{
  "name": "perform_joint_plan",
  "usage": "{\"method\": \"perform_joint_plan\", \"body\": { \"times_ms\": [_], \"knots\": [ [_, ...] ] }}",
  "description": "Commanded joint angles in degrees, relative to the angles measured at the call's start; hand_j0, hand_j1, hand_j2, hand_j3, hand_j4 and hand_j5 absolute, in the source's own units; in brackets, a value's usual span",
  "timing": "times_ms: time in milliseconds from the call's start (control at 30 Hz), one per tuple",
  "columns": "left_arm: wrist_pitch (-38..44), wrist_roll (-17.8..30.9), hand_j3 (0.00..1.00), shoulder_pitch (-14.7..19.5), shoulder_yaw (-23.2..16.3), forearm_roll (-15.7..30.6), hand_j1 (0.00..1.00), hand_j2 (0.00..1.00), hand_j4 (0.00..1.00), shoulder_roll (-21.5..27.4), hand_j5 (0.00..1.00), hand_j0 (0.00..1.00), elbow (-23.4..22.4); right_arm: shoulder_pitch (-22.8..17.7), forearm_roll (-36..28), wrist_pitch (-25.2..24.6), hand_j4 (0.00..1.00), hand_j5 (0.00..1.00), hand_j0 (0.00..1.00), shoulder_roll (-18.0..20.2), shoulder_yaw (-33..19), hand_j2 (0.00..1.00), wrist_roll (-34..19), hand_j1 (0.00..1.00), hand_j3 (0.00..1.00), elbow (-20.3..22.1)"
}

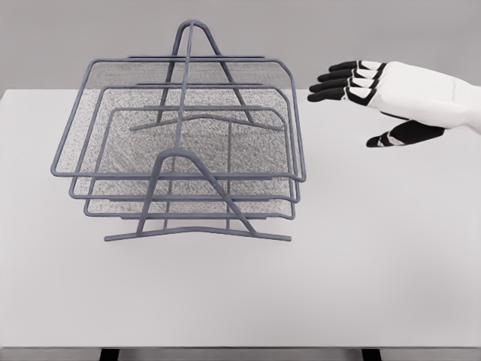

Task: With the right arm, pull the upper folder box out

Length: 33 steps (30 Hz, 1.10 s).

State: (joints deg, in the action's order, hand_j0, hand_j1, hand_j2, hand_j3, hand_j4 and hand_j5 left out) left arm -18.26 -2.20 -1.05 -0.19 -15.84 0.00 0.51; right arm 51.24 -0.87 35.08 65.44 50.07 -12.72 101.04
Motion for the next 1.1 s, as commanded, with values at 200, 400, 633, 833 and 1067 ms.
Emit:
{"method": "perform_joint_plan", "body": {
  "times_ms": [200, 400, 633, 833, 1067],
  "knots": [
    [-0.02, 0.01, 1.0, 0.09, 0.02, 0.02, 1.0, 1.0, 1.0, 0.0, 1.0, 1.0, 0.02, -1.32, 10.53, -0.08, 1.0, 1.0, 1.0, -7.51, -0.15, 1.0, -0.02, 1.0, 1.0, -7.0],
    [-0.02, 0.01, 1.0, 0.0, 0.02, 0.02, 1.0, 1.0, 1.0, 0.0, 1.0, 1.0, 0.02, -0.35, 18.71, -0.08, 1.0, 1.0, 1.0, -15.08, -0.15, 1.0, 0.07, 1.0, 1.0, -10.07],
    [-0.02, 0.01, 1.0, 0.0, 0.02, 0.02, 1.0, 1.0, 1.0, 0.0, 1.0, 1.0, 0.02, -0.88, 19.23, -0.08, 1.0, 1.0, 1.0, -15.6, 1.35, 1.0, 0.07, 1.0, 1.0, -11.48],
    [-0.02, 0.01, 1.0, 0.0, 0.02, 0.02, 1.0, 1.0, 1.0, 0.0, 1.0, 1.0, 0.02, -2.11, 21.26, -0.08, 1.0, 1.0, 1.0, -17.1, 3.81, 1.0, 0.24, 1.0, 1.0, -13.06],
    [-0.02, 0.01, 1.0, 0.0, 0.02, 0.02, 1.0, 1.0, 1.0, 0.0, 1.0, 1.0, 0.02, -3.6, 22.14, -0.08, 1.0, 1.0, 1.0, -17.1, 3.72, 1.0, 0.24, 1.0, 1.0, -13.86]
  ]
}}
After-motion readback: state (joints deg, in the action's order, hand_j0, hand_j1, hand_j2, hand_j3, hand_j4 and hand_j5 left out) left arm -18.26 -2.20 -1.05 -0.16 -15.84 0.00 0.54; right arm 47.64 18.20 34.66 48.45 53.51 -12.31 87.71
